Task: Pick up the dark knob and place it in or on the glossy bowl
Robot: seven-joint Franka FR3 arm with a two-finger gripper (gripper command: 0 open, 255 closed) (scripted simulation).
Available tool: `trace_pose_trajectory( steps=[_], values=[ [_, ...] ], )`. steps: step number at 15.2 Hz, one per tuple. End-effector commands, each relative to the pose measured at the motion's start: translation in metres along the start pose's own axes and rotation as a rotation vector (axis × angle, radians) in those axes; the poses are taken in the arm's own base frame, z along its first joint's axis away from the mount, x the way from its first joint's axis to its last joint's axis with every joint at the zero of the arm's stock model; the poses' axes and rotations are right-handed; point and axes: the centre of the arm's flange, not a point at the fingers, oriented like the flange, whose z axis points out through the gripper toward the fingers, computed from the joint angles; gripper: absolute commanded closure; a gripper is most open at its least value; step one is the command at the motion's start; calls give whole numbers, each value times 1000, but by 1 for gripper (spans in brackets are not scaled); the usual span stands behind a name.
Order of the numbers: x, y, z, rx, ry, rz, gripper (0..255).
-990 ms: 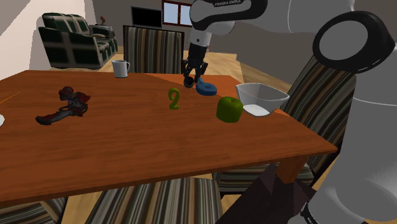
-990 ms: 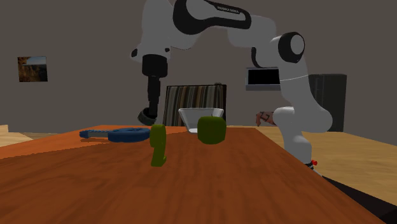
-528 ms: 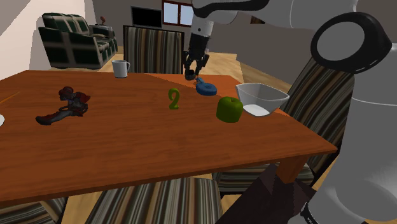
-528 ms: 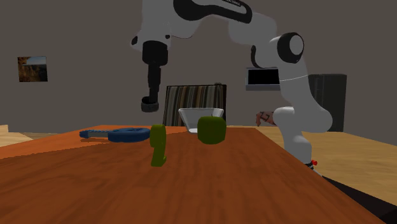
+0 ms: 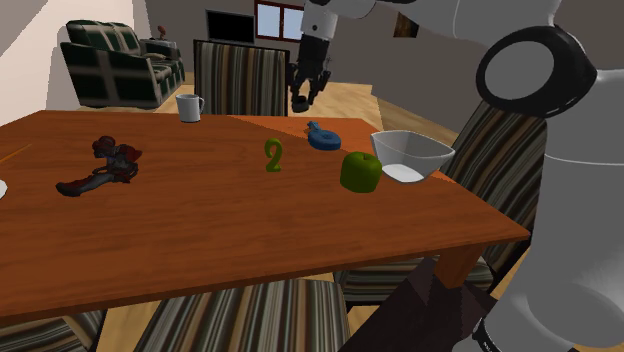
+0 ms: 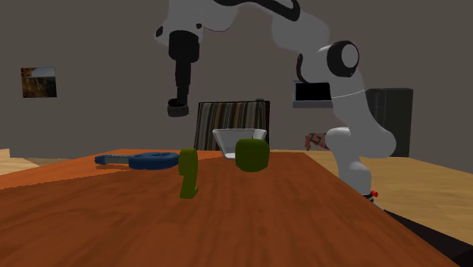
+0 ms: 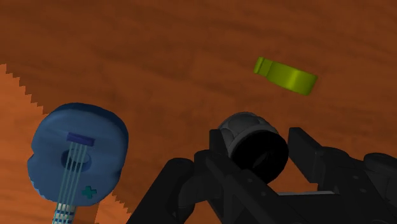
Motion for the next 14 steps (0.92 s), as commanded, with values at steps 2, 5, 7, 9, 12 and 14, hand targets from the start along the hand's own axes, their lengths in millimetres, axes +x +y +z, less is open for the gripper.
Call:
trace_pose_trajectory(
  steps=[2,5,7,9,12,14],
  values=[
    [1,-1,-12,0,0,0,255],
    [-24,29,-18,0,0,0,255],
    [-41,49,-22,0,0,0,255],
    [-58,69,-26,0,0,0,255],
    [-83,99,-32,0,0,0,255],
    [-100,119,-37,0,0,0,255]
  ],
)
